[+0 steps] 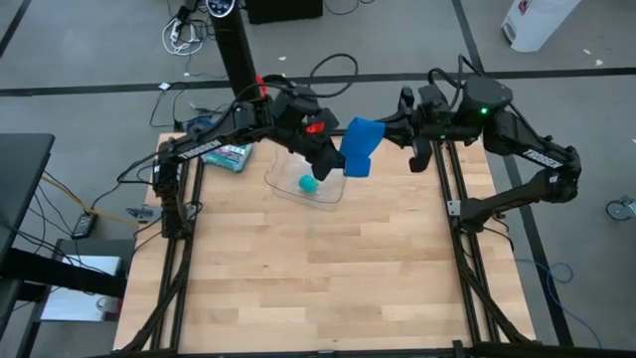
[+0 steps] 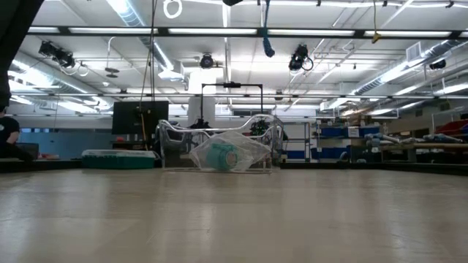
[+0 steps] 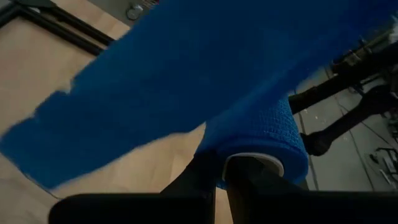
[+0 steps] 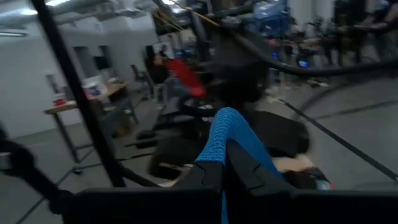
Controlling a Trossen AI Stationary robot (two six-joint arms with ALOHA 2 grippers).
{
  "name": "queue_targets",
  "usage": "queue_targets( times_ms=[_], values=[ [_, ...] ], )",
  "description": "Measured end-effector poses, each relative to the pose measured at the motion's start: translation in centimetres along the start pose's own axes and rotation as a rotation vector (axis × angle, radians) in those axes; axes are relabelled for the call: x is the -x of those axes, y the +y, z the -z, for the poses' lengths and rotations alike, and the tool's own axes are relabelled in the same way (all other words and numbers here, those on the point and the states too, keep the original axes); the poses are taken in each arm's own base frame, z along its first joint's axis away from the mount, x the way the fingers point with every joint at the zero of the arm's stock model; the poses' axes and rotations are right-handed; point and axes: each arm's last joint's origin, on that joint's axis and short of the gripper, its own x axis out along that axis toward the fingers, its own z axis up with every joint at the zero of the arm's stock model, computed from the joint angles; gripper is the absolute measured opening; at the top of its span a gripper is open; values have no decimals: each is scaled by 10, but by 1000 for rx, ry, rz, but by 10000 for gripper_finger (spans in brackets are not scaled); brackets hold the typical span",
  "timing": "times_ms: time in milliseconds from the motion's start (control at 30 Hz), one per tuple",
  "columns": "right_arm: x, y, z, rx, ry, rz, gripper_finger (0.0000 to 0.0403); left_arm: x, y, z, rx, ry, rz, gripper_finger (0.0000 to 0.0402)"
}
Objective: Roll bandage
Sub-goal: Roll the blue bandage
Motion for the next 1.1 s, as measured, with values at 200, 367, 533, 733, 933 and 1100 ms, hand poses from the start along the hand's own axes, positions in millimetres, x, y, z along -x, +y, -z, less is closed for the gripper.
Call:
queue_targets(
  times_ms=[200,367,533,733,933,1100],
  values=[
    [-4,11,2,-8,4,-69,0,8,4,-7,3,-32,-5,26],
    [-14,16,9,-20,32,-95,0,11,8,-11,20,-54,-7,26],
    [-25,19,16,-34,65,-118,0,12,6,-16,9,-95,20,26],
    [-31,26,24,-60,114,-158,0,15,8,-18,14,-101,34,26],
    [-28,31,31,-64,188,-168,0,27,9,-22,24,-117,52,26],
    [-27,30,32,-53,200,-163,0,33,8,-24,21,-145,61,26]
  ],
)
